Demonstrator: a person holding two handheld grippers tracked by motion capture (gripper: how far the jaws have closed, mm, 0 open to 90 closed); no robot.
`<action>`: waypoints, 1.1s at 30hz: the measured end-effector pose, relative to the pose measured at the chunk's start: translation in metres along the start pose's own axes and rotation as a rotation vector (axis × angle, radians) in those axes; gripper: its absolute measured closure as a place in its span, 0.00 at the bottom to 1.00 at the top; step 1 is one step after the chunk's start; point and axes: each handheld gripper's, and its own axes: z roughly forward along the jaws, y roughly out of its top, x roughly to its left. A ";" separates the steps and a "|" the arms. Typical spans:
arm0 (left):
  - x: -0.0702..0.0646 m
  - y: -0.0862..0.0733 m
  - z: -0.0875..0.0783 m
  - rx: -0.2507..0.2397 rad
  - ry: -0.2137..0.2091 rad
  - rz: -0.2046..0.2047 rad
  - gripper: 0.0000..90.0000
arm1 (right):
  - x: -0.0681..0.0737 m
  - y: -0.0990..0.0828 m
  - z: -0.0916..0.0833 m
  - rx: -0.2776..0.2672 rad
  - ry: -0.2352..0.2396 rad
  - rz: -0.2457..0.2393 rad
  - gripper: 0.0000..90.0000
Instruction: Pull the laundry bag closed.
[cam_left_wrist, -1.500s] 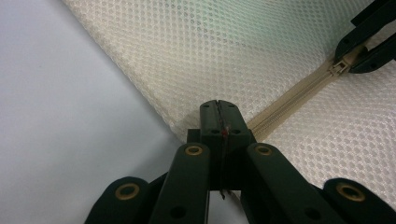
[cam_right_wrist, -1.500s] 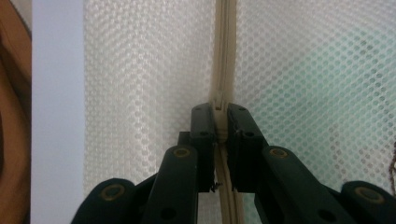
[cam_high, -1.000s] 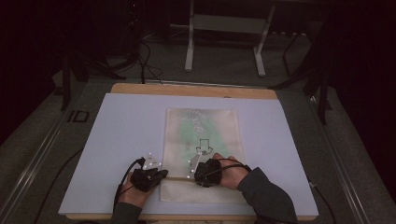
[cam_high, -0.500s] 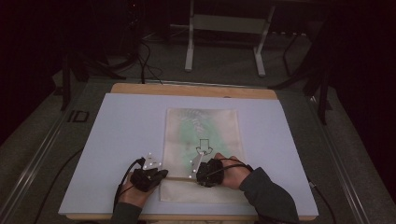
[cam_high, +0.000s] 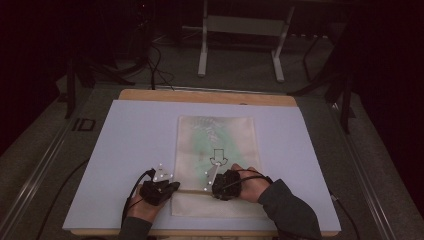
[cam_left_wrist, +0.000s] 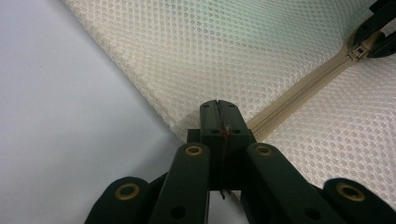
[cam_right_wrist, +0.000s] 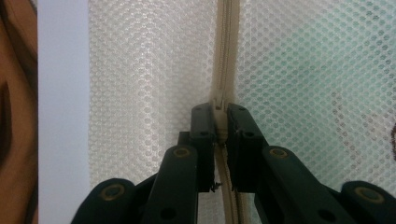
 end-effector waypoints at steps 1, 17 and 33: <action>0.000 0.000 0.000 0.000 0.000 0.001 0.99 | 0.000 -0.001 0.000 0.001 -0.001 0.000 0.92; 0.000 0.000 0.000 -0.002 0.001 0.000 0.99 | 0.000 -0.008 -0.004 0.005 -0.003 0.005 0.92; 0.000 0.000 0.000 0.000 0.001 -0.001 0.99 | -0.001 -0.015 -0.006 -0.008 0.003 0.022 0.92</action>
